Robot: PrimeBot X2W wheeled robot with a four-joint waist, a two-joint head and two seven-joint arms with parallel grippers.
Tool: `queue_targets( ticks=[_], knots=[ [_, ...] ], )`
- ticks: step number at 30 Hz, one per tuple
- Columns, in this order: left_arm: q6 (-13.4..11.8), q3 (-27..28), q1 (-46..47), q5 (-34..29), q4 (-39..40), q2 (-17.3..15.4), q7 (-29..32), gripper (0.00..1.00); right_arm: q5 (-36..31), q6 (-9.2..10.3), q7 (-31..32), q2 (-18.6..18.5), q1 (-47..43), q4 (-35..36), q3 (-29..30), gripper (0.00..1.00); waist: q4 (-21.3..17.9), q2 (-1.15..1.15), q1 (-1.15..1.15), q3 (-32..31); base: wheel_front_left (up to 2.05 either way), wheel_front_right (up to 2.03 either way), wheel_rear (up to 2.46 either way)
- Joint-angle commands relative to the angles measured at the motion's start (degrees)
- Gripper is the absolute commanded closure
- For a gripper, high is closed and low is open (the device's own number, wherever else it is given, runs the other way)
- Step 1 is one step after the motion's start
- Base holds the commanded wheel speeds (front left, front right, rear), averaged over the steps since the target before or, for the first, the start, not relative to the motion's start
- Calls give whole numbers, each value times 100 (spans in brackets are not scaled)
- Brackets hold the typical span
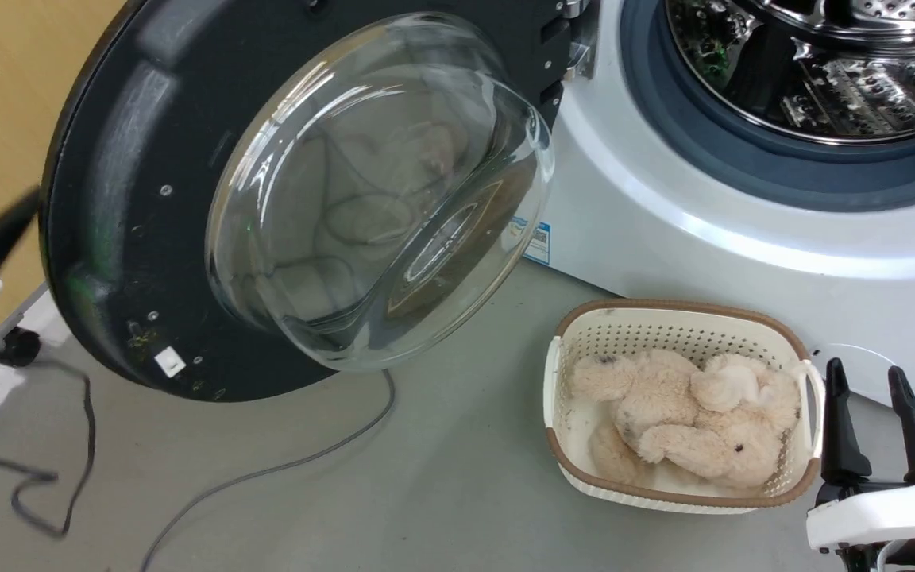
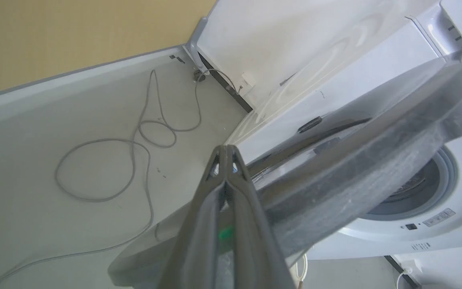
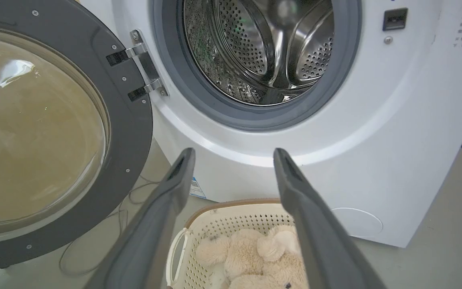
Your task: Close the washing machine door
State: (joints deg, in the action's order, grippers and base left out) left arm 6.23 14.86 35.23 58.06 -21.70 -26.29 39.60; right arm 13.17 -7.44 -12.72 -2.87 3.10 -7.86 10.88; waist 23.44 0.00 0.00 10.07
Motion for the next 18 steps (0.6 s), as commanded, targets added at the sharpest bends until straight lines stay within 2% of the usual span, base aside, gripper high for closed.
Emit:
queue_targets(
  ticks=[1, 9, 18],
  knots=[
    [33, -78, -177, 203, 58, -115, 144, 100, 82, -4, -55, 0, 106, -35, 33, 0, 35, 0, 0, 23, 0, 0, 0],
    [84, -686, -735, 1068, 781, -315, 797, 100, 156, -4, -151, 0, 120, -81, 143, 0, 215, 0, 0, 69, 0, 0, 0],
    [125, -1475, -1377, 1854, 1955, -391, 1132, 100, 245, -5, -228, 0, 80, -174, 213, 0, 507, 0, 0, -43, 0, 0, 0]
  ],
)
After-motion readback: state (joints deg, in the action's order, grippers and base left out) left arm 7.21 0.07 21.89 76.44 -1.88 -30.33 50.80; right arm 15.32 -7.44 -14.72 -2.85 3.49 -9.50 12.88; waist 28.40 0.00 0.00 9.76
